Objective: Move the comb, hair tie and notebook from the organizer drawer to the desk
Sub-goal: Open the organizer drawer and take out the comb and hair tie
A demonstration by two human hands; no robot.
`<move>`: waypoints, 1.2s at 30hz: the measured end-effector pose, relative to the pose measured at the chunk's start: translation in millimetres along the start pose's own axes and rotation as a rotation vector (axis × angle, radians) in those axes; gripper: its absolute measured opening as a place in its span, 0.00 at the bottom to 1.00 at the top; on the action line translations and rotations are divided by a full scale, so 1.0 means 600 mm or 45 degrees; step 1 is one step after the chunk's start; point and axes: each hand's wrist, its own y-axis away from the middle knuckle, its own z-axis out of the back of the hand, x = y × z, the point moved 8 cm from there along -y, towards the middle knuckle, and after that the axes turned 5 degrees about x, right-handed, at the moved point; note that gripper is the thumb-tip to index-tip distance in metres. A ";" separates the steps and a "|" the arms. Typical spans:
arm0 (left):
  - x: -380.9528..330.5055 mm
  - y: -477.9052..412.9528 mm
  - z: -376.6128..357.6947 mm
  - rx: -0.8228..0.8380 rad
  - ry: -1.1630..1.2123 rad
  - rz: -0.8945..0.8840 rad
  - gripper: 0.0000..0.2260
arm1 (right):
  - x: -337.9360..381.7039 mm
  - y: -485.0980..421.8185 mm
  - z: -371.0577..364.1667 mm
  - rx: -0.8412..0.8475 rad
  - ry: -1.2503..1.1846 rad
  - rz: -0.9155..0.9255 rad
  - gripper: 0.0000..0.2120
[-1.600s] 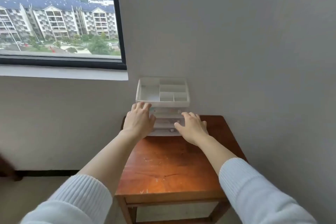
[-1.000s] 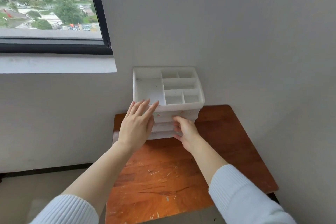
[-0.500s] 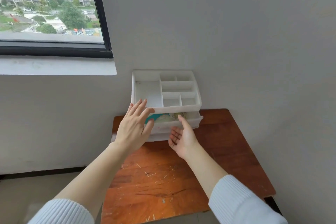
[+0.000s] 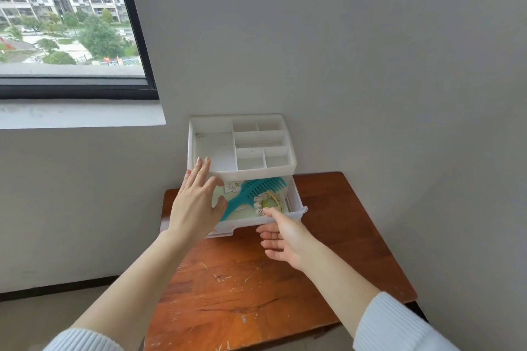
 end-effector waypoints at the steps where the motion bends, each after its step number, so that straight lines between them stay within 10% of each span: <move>1: -0.008 0.005 0.005 -0.022 -0.010 -0.025 0.10 | 0.010 0.007 0.007 0.013 0.137 0.018 0.19; 5: -0.041 0.023 0.002 0.016 -0.036 -0.177 0.09 | 0.094 0.034 0.028 -0.090 0.636 0.414 0.11; 9: -0.022 -0.004 -0.030 0.361 -0.014 0.160 0.17 | 0.189 0.043 0.003 -0.354 1.351 0.878 0.08; 16: -0.046 -0.041 -0.059 0.598 -0.353 0.152 0.16 | 0.186 -0.029 -0.052 -0.264 2.290 0.840 0.13; 36: -0.039 -0.049 -0.057 0.680 -0.206 0.133 0.18 | 0.216 -0.005 -0.024 -0.286 2.008 1.097 0.03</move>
